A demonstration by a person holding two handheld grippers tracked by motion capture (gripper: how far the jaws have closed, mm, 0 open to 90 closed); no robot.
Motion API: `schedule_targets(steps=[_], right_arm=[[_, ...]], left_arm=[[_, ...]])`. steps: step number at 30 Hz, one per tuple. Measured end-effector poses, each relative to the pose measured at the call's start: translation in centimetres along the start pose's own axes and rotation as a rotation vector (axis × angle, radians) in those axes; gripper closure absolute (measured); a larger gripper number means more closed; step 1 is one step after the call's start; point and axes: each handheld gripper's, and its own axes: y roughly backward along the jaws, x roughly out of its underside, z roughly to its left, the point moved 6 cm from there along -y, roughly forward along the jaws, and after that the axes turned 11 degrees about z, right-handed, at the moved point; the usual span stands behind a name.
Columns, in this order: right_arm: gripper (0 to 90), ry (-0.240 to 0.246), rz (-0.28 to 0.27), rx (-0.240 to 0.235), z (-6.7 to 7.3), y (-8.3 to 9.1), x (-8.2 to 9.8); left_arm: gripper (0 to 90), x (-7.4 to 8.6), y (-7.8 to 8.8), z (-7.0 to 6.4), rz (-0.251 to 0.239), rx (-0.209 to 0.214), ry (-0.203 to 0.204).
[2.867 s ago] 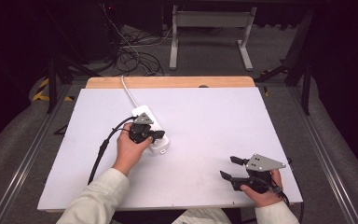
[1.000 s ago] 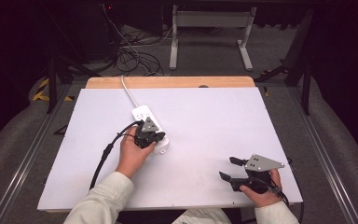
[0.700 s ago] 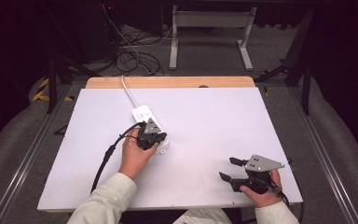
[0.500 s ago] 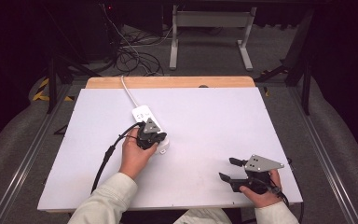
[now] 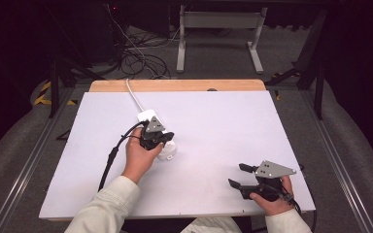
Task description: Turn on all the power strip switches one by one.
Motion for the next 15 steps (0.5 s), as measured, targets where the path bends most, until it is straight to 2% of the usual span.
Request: schedule_targets(steps=[3, 8, 10, 15], right_arm=[[32.3, 0.005, 0.004, -0.001, 0.1, 0.0, 0.0], [32.4, 0.004, 0.001, 0.000, 0.1, 0.0, 0.0], [32.4, 0.004, 0.002, -0.001, 0.1, 0.0, 0.0], [32.3, 0.003, 0.002, -0.003, 0.0, 0.0, 0.0]], left_arm=[[90.0, -0.6, 0.5, 0.1, -0.002, -0.007, -0.019], [90.0, -0.8, 0.5, 0.8, 0.002, -0.028, -0.006], [90.0, -0.7, 0.5, 1.2, 0.008, -0.024, 0.013], [90.0, -0.2, 0.1, 2.2, 0.022, -0.044, 0.019]])
